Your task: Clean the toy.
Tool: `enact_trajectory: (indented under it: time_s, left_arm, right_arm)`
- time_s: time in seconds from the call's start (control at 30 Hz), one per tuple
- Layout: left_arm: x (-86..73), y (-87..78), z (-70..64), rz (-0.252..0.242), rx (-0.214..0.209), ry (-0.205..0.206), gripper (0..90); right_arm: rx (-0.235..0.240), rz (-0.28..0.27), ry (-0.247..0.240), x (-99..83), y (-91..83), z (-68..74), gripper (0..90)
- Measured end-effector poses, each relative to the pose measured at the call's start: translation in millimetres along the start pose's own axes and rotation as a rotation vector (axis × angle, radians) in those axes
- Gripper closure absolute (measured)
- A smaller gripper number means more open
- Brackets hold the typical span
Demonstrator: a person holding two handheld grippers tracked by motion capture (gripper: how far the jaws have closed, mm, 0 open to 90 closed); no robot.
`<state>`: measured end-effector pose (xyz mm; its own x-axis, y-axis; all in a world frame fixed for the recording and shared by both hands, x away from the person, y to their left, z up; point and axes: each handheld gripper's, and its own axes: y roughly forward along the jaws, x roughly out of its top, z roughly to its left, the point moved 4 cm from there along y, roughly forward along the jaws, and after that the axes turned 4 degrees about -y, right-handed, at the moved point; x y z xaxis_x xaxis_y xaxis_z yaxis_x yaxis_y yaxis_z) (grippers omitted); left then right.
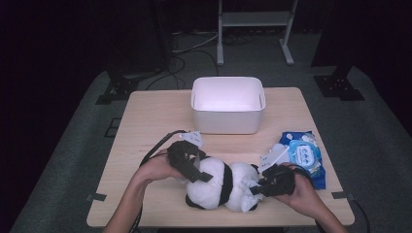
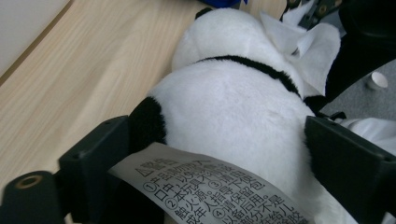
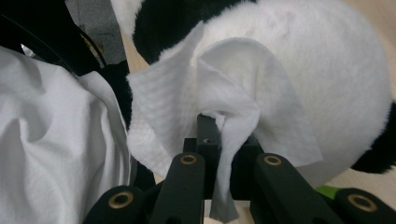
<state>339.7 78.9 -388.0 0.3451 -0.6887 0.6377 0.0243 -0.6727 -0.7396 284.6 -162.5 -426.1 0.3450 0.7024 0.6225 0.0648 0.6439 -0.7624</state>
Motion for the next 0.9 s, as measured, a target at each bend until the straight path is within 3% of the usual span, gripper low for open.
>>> enact_trajectory:
  time_s: [0.23, 0.33, 0.37, 0.57, 0.7, 0.9]
  left_arm:
    - [-2.8, 0.5, -2.4, -0.009, 0.009, 0.015, 13.8]
    - [-2.7, 0.5, -3.7, -0.01, 0.006, 0.024, 13.7]
    - [-2.6, 0.4, -4.4, -0.009, 0.006, 0.03, 13.7]
    - [-3.9, -0.1, -5.0, -0.019, 0.008, 0.022, 13.6]
    - [-5.5, -1.8, -3.3, -0.036, 0.009, -0.008, 8.0]
    - [-6.3, -1.6, -5.7, -0.02, 0.022, -0.039, 2.0]
  right_arm:
    - [-0.023, -0.017, -0.012, 11.3, -11.3, -6.8, 84.9]
    - [-0.039, -0.032, -0.024, 24.9, -15.1, -13.3, 84.8]
    - [-0.04, -0.037, -0.029, 36.8, -15.2, -20.3, 84.7]
    - [-0.035, -0.043, -0.025, 56.5, -6.3, -32.9, 84.5]
    - [-0.026, -0.032, -0.025, 54.3, 6.1, -30.7, 84.5]
    - [-0.029, -0.042, -0.037, 47.7, 3.1, -22.3, 84.6]
